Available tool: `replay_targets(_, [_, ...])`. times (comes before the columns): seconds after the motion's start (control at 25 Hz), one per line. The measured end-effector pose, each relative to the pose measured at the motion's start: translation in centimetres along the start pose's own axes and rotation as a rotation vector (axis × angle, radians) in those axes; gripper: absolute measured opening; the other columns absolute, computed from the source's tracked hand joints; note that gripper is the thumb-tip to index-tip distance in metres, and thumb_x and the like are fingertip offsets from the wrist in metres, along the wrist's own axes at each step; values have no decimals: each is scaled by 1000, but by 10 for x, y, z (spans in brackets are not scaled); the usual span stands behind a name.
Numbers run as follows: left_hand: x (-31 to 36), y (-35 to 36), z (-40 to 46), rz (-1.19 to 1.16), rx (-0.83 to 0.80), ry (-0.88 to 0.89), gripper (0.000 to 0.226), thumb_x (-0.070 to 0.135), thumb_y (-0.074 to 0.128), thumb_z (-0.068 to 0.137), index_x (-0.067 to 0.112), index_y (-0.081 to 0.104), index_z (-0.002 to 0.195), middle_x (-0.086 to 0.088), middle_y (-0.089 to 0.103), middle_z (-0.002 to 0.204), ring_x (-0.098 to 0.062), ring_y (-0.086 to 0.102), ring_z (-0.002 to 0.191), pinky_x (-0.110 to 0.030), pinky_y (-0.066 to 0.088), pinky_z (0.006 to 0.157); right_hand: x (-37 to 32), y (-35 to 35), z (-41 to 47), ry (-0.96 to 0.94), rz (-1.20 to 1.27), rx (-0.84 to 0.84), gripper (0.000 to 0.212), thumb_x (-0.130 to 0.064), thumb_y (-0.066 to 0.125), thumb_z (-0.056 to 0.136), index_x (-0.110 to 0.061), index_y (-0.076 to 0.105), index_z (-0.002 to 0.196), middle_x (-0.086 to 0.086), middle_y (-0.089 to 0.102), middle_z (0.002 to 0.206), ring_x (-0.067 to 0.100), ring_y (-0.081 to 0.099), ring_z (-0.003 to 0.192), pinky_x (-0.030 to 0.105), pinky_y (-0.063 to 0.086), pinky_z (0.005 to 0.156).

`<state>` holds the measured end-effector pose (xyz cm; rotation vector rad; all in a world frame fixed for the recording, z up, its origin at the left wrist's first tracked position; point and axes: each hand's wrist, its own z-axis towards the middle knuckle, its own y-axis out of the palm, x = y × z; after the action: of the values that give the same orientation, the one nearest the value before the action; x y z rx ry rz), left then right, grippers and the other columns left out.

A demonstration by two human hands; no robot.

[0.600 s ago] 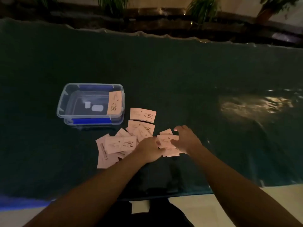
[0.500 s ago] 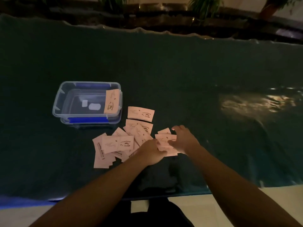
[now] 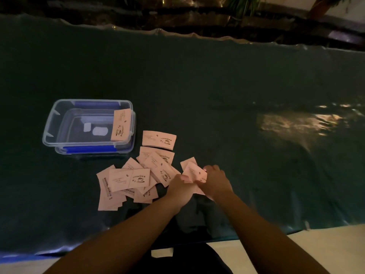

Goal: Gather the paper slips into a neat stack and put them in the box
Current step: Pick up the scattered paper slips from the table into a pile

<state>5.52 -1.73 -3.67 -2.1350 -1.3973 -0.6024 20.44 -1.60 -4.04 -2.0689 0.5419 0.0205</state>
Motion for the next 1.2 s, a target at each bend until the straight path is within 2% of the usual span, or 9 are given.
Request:
replay_targets(0.24, [2, 5, 0, 54, 18, 83, 36, 23, 68, 99, 26, 63, 134, 2, 62, 142, -9, 52, 107, -11, 33, 64, 11, 4, -9, 71, 93, -8, 67, -50, 78, 87, -22, 55, 143, 5, 59, 137, 28, 56, 128, 55, 52, 105])
replay_targets(0.48, [14, 4, -5, -250, 1, 62, 25, 9, 64, 97, 33, 66, 104, 4, 65, 130, -15, 64, 113, -20, 54, 70, 14, 7, -17, 83, 41, 4, 83, -62, 84, 77, -22, 52, 143, 5, 61, 135, 28, 55, 129, 51, 53, 103])
replay_targets(0.6, [17, 1, -5, -239, -12, 35, 24, 12, 61, 99, 35, 66, 100, 13, 63, 109, 0, 60, 90, -7, 48, 49, 9, 9, -16, 110, 54, 9, 79, -60, 80, 82, -19, 51, 142, 8, 59, 136, 31, 55, 128, 50, 53, 104])
replay_targets(0.68, [17, 2, -3, -177, 18, 26, 18, 16, 59, 101, 34, 64, 104, 20, 58, 98, 6, 53, 80, -5, 43, 44, 4, 10, -13, 140, 117, 0, 77, -56, 83, 82, -16, 51, 140, 10, 57, 136, 32, 57, 127, 51, 55, 102])
replay_targets(0.8, [18, 0, -7, -65, 77, -36, 18, 28, 59, 102, 28, 64, 120, 10, 66, 114, 3, 49, 75, -14, 33, 54, -5, 11, -9, 218, 223, -6, 80, -49, 88, 80, -14, 49, 141, 11, 55, 136, 34, 63, 122, 53, 59, 98])
replay_targets(0.88, [11, -2, -8, -79, 72, -67, 33, 32, 60, 102, 23, 61, 134, 5, 64, 123, 2, 49, 76, -17, 31, 58, -12, 12, -5, 253, 246, -12, 79, -42, 89, 81, -13, 48, 141, 13, 57, 136, 34, 66, 120, 53, 62, 95])
replay_targets(1.04, [14, -8, -14, -177, 9, -107, 43, 30, 60, 101, 19, 55, 142, 3, 64, 123, -3, 58, 85, -22, 42, 64, -26, 14, 4, 229, 278, -16, 53, -28, 82, 88, -10, 55, 130, 14, 68, 128, 32, 71, 109, 47, 63, 84])
replay_targets(1.12, [15, -10, -15, -222, -13, -127, 43, 30, 57, 102, 18, 55, 144, -4, 66, 129, -16, 65, 101, -31, 55, 82, -35, 14, 7, 254, 290, -15, 48, -26, 79, 89, -10, 57, 129, 14, 70, 126, 32, 71, 110, 46, 63, 85])
replay_targets(1.2, [16, -11, -14, -264, -25, -156, 43, 29, 56, 103, 19, 55, 144, -8, 66, 133, -24, 65, 116, -43, 54, 102, -40, 14, 10, 292, 309, -25, 50, -23, 77, 90, -8, 58, 133, 15, 68, 128, 35, 70, 114, 48, 63, 88])
